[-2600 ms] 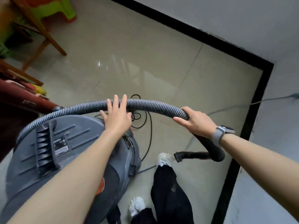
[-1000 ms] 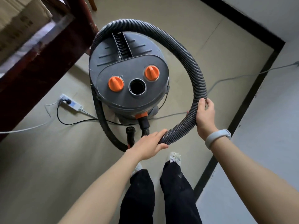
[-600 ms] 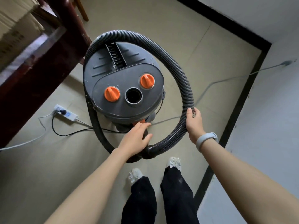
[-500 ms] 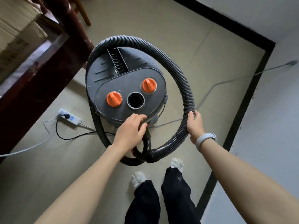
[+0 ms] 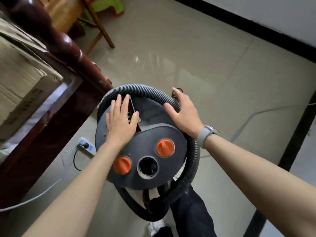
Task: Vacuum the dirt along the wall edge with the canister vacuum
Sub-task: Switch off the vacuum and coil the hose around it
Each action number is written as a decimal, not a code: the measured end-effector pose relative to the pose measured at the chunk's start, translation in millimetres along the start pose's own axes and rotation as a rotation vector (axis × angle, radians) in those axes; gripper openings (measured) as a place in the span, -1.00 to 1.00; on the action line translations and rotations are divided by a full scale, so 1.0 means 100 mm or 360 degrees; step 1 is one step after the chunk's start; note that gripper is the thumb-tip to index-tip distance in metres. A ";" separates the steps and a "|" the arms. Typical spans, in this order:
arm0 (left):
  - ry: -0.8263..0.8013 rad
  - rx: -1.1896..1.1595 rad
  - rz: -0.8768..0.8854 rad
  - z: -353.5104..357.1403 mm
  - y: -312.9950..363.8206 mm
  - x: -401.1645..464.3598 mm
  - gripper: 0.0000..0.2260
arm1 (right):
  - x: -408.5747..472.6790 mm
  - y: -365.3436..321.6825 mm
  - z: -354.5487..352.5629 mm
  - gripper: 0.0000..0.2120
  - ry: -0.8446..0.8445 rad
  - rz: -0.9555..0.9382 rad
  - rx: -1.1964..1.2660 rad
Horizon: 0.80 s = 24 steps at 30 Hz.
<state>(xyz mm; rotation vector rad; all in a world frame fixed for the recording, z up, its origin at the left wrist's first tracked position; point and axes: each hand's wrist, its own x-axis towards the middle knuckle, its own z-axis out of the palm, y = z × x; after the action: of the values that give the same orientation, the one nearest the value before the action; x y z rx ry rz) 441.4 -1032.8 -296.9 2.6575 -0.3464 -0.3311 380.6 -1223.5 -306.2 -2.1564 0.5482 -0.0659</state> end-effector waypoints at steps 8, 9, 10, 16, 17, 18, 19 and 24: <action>-0.0066 -0.0061 -0.0251 0.03 -0.17 0.64 -0.48 | 0.76 -0.03 0.23 -0.48 -0.0502 -0.0326 -0.0712; -0.0076 -0.0051 -0.0275 0.02 -0.19 0.73 -0.48 | 0.79 0.08 0.17 -0.49 -0.0487 -0.0313 -0.0665; -0.0093 -0.0038 -0.0298 0.02 -0.22 0.83 -0.48 | 0.83 0.21 0.11 -0.49 -0.0495 -0.0260 -0.0591; -0.0367 -0.0209 -0.0451 0.03 -0.40 1.34 -0.52 | 1.00 0.80 -0.05 -0.48 -0.0701 0.0018 -0.0388; -0.0411 -0.0251 -0.0500 0.05 -0.44 1.39 -0.55 | 1.00 0.86 -0.01 -0.50 -0.0722 0.0064 -0.0350; -0.0461 -0.0263 -0.0529 0.06 -0.48 1.43 -0.57 | 1.01 0.91 0.04 -0.51 -0.0743 0.0115 -0.0307; -0.0506 -0.0275 -0.0535 0.07 -0.51 1.45 -0.61 | 1.02 0.94 0.09 -0.51 -0.0768 0.0163 -0.0278; -0.0475 -0.0646 -0.0549 0.04 -0.57 1.45 -0.78 | 1.22 0.73 0.29 -0.52 -0.0805 0.0214 -0.0125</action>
<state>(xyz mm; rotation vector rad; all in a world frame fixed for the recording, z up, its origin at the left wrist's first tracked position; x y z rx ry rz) 587.6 -1027.4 -351.5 2.2558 0.0916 -0.8172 471.1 -1288.9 -398.6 -2.0963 0.3997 0.5672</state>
